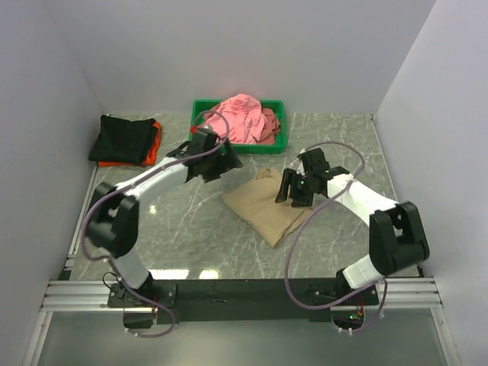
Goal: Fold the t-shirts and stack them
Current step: Fold the tshirt
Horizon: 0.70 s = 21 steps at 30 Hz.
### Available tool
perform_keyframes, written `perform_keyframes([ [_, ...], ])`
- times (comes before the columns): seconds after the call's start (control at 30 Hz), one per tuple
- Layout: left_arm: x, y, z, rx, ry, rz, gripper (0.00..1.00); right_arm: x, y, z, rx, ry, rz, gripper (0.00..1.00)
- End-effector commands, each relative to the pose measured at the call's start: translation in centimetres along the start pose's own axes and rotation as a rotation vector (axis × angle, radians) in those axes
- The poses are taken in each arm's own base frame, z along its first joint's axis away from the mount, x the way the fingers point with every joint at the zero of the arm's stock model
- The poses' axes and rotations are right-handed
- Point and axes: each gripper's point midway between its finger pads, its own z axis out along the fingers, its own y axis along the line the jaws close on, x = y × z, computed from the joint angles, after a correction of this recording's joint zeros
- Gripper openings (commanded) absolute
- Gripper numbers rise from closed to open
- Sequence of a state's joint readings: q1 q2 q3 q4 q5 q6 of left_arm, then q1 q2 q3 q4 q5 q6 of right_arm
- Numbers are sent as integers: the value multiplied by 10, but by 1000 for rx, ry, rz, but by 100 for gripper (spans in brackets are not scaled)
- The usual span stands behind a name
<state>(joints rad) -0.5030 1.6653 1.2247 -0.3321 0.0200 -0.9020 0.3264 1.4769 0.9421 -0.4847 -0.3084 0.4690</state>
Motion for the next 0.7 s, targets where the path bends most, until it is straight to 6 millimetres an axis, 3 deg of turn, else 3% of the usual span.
perform_keyframes([
  [0.0,27,-33,27,108,119,67,99,2,-28,19,116,-6,77,71],
  [0.13,72,-31,49,112,239,96,99,18,-66,31,263,43,103,71],
  [0.3,124,10,52,46,341,53,99,20,-84,44,336,94,35,70],
  [0.4,151,34,38,6,374,21,99,5,-82,47,360,93,-44,70],
  [0.43,158,40,33,-2,380,13,99,-8,-78,45,367,74,-97,70],
  [0.5,175,54,17,-30,390,-11,99,-13,-68,49,349,92,-212,70],
  [0.63,202,67,-12,-71,404,-12,99,-27,-23,62,222,102,-425,70],
  [0.67,201,66,-20,-69,388,-18,99,-27,-22,68,234,113,-462,70],
])
